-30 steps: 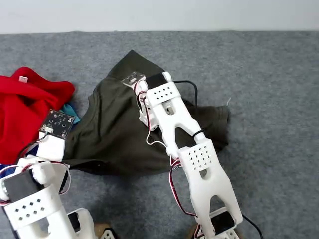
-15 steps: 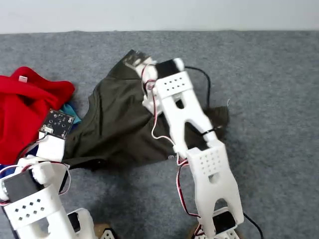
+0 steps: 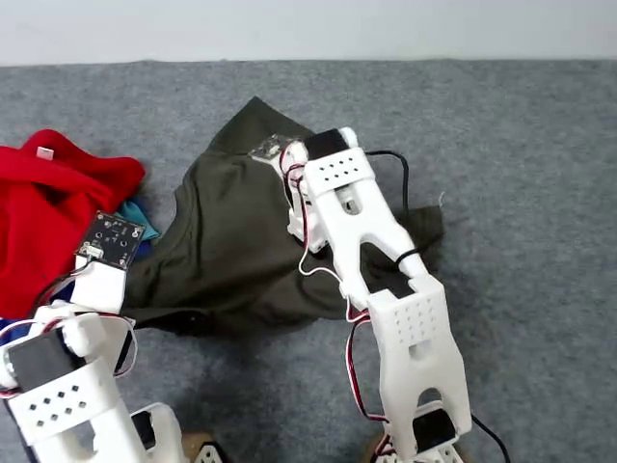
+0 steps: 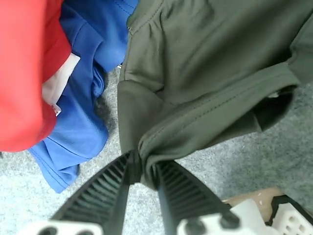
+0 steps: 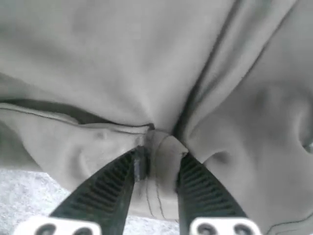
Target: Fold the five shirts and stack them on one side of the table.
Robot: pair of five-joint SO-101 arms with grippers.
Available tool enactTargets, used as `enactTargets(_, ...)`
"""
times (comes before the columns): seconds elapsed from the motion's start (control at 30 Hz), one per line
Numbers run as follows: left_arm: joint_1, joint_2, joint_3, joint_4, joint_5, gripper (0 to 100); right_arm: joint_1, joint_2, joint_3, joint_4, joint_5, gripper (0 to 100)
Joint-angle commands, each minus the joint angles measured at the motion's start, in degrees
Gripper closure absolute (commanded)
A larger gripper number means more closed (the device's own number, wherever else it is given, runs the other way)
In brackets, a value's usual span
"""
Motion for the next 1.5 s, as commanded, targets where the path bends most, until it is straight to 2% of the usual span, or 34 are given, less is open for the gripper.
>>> enactTargets(0.0, 0.26, -0.79, -0.31, -0.97, 0.26, 99, -1.01, -1.10, -2.20, 2.42, 0.18, 89.8)
enactTargets(0.2, 0.26, -0.79, -0.31, -0.97, 0.26, 99, -3.12, -1.01, -1.93, 2.42, 0.44, 91.3)
enactTargets(0.3, 0.26, -0.79, -0.31, -0.97, 0.26, 99, -3.91, -2.24, -2.29, 2.42, 0.53, 99.5)
enactTargets(0.8, 0.18, -0.79, -0.57, -1.32, 0.26, 99, 0.48, -25.45, -2.02, 2.51, 0.53, 98.8)
enactTargets(1.03, 0.09, -0.79, -1.36, -1.32, 0.26, 99, 4.70, -33.36, -2.11, 2.51, 0.53, 98.8)
enactTargets(1.1, 0.00, -0.79, -4.09, -1.32, 1.23, 99, 6.11, -36.26, -2.11, 2.51, 0.53, 98.8)
enactTargets(1.23, 0.26, -0.62, -14.64, -2.20, 8.18, 99, 9.01, -43.47, -2.64, 1.89, 0.79, 98.8)
enactTargets(1.47, 0.35, -0.53, -27.47, -12.66, 14.68, 99, 12.26, -56.57, -2.73, 1.27, 7.56, 98.8)
